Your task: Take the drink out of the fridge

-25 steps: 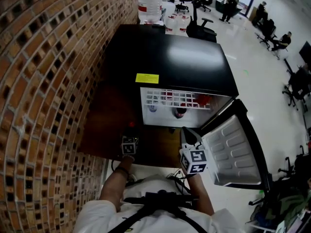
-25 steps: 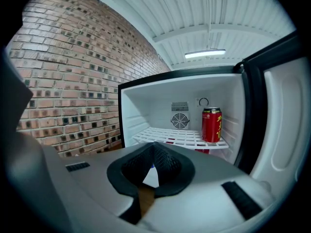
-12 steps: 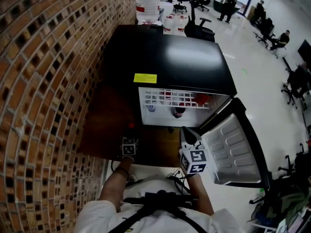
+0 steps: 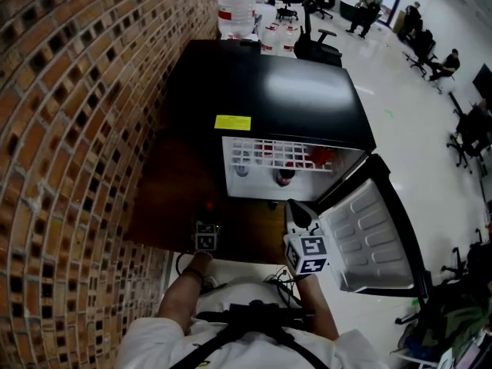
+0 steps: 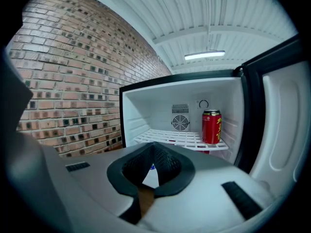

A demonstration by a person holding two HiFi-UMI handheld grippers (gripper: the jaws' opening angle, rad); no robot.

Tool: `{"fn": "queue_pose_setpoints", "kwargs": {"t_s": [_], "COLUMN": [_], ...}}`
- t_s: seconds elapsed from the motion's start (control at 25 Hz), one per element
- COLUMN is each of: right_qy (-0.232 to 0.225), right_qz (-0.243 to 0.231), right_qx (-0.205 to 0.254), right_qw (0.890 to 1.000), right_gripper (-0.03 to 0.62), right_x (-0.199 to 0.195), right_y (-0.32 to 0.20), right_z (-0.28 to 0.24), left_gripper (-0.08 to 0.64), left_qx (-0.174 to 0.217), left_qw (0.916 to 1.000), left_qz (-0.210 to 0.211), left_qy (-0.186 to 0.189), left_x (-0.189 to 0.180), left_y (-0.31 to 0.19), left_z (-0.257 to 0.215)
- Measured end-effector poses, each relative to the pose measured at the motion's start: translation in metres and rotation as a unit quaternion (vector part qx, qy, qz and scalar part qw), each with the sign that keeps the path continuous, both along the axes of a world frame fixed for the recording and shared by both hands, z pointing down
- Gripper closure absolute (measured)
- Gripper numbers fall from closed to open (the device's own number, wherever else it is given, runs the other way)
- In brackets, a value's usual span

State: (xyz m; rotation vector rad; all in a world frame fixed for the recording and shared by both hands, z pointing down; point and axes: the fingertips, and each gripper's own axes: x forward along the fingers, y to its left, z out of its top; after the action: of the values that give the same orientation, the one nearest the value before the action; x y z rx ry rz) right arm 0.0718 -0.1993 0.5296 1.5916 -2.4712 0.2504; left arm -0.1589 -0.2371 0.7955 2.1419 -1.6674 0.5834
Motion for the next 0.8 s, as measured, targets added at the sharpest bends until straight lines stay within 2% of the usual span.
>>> {"fn": "queue_pose_setpoints", "kwargs": {"t_s": [0.56, 0.8], "right_qy": [0.001, -0.001], "right_qz": [-0.003, 0.001], "right_qx": [0.002, 0.002], "right_qw": [1.0, 1.0], "right_gripper": [0.584, 0.584], "right_x": [0.001, 0.002], "right_y": [0.007, 0.01], "right_z": [-0.002, -0.001], "left_gripper": [0.242, 0.125], "left_qx": [-0.01, 0.011], "left_qw": [0.9999, 0.9994], "left_qz": [0.003, 0.01], "left_qy": [0.003, 0.031], "left_x": [-0.001, 0.003], "left_y": [0.003, 0.005], "left_z": [0.001, -0.024]}}
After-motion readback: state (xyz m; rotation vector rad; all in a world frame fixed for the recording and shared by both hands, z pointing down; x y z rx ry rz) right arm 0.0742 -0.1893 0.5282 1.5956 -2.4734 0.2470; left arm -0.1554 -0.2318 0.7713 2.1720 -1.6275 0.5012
